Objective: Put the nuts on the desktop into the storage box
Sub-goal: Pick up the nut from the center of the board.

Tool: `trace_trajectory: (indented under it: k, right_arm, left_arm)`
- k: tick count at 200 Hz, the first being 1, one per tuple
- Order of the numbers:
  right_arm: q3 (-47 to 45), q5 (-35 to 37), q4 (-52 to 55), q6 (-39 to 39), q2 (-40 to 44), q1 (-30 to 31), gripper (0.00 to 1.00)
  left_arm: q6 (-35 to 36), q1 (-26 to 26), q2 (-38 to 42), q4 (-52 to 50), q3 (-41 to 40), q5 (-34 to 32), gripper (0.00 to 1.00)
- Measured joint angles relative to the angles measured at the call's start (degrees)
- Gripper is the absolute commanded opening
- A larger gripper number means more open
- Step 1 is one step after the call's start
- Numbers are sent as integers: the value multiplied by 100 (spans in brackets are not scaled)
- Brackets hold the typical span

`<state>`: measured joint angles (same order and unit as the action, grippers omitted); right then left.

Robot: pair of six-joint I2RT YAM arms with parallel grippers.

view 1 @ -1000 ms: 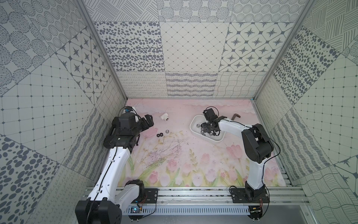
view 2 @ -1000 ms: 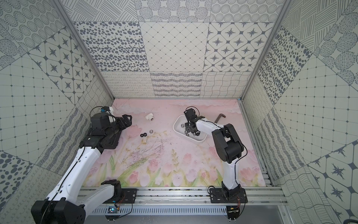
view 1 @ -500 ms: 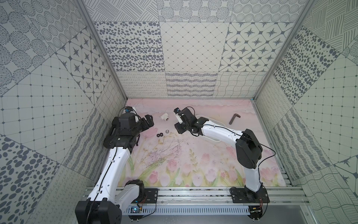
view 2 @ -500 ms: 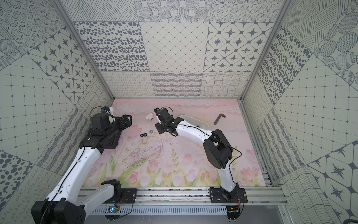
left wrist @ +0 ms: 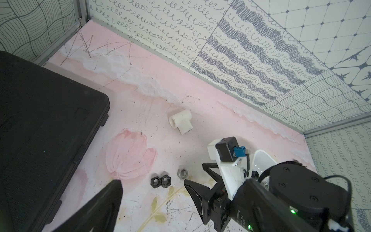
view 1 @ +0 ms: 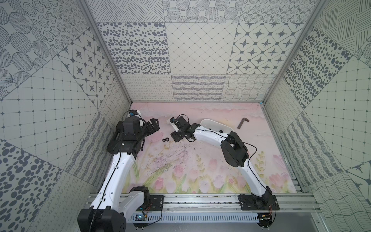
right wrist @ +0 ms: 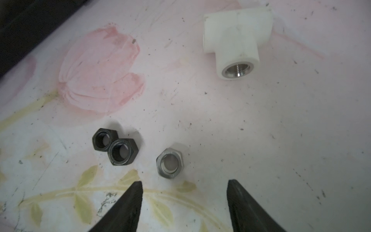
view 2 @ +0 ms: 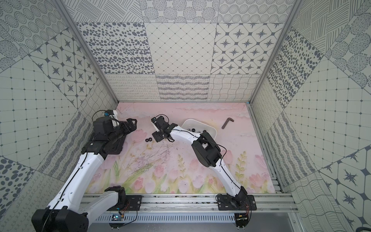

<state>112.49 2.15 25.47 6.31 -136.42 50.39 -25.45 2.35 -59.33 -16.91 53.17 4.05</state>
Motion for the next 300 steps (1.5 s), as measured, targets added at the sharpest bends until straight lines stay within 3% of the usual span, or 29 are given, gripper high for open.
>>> trace_trajectory:
  k: [139,230,257,300]
  right_arm:
    - [1464,-68,802,-186,-1021,72,61]
    - [1416,-42,835,-225,-1019,76,25]
    - [1067,-4,638,-229,-826,76,24]
    - [-452,238,280,-201,278,17,23]
  left_arm:
    - [0,0,-20,4,-9,4,99]
    - [0,0,-20,20,-33,2,99]
    - [0,0,-20,22,-33,2,99]
    - [0,0,-20,22,-33,2,99]
